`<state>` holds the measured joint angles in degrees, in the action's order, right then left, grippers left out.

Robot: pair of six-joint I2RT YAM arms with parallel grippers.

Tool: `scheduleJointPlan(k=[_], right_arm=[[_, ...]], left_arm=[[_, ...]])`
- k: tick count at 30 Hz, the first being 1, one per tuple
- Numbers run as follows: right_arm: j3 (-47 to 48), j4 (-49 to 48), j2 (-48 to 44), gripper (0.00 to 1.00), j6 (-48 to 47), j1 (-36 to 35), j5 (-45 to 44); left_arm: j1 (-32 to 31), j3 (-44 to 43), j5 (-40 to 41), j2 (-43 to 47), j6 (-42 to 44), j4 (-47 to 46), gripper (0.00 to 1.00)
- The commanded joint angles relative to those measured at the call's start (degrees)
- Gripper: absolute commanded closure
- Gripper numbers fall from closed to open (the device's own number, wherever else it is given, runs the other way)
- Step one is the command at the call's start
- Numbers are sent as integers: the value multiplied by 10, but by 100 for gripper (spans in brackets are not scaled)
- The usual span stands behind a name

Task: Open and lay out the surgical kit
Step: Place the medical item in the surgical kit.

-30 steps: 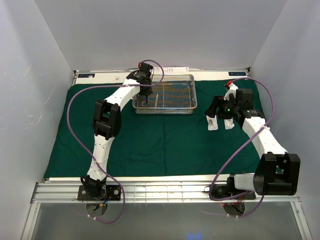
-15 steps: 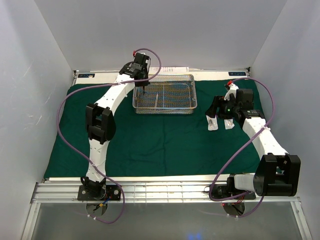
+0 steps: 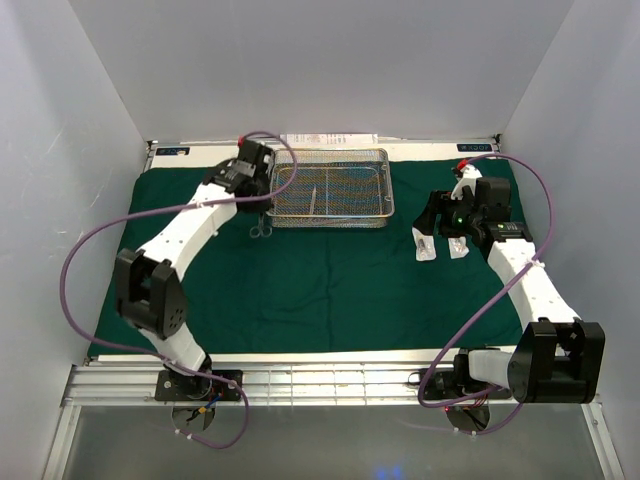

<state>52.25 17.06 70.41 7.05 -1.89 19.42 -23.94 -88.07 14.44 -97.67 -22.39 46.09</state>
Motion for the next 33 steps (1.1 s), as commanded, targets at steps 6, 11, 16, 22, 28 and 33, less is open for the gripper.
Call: scheduleJointPlan(k=[6,11,16,22,28,33], right_arm=[[8,2,-12,27,-10,-2,-2],[5,0,-12,27,-10,-2,1],[-3,-2,-17,27,-10,-2,2],[-11,-8,-16,27,-8,-2,8],[-10,-10,-11,27,-7,-2,10],[-9,-13,-5,27,-7,-2,15]], left_arm=[[7,244,8,155,-34,-97,100],[8,351,-5,180,-37,-186,100],[8,419,-5,171,-28,-248,100],[8,443,3,158,15,-296,100],[8,443,10,136,32,-300,100],[8,441,2,121,28,-303,100]])
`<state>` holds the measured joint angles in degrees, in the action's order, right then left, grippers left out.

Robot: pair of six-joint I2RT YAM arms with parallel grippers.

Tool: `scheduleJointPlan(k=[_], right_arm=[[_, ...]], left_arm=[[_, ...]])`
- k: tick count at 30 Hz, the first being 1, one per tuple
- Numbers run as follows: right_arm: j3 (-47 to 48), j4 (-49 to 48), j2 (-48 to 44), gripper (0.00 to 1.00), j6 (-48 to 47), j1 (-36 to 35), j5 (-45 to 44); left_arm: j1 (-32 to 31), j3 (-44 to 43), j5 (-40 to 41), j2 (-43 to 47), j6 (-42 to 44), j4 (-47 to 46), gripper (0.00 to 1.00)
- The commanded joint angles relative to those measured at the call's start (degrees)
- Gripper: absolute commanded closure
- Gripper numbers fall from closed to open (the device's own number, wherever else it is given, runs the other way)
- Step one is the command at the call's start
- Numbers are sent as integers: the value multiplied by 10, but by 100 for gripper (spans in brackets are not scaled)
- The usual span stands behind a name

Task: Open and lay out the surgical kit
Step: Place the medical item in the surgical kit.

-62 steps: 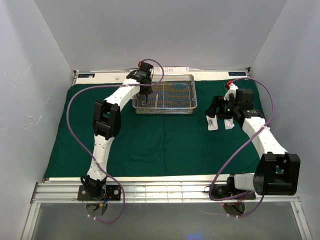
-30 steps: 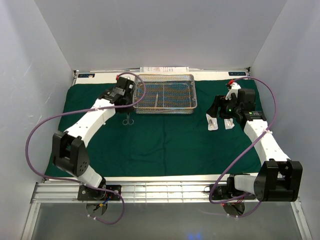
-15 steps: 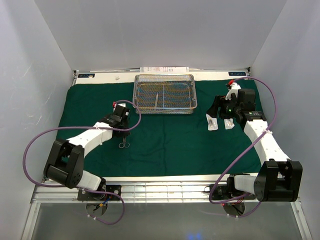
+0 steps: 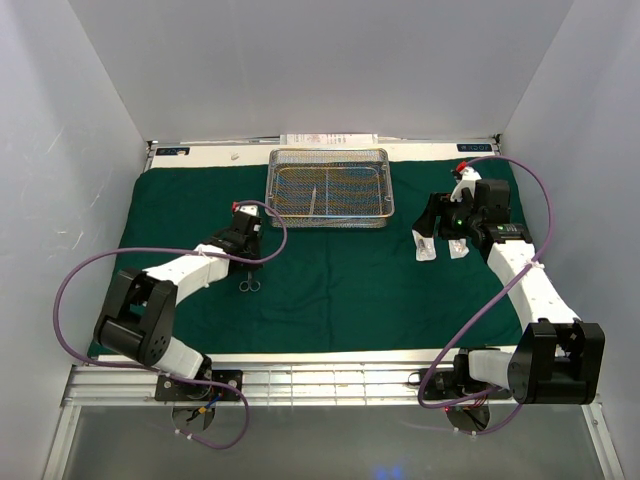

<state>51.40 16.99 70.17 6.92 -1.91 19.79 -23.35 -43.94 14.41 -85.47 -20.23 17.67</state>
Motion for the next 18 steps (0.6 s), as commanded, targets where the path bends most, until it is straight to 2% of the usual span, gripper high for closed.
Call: scheduleJointPlan(k=[1,12,15,16,18], right_arm=[[0,-13,-3,27,-7,-2,10],[-1,-13,1,27,-9,-2,12],[-1,-13,1,27,-9,-3,12],[-2,-13,1,27,-9,-2,12],[-2,-13,2,27,-9,-2,15]], left_arm=[[2,0,2,-4,5,-19,100],[2,-2,7,-22,-15,-7,100],[2,-6,10,-25,-20,2,92],[2,-5,11,-24,-21,3,82],[2,-7,11,-22,-21,6,72]])
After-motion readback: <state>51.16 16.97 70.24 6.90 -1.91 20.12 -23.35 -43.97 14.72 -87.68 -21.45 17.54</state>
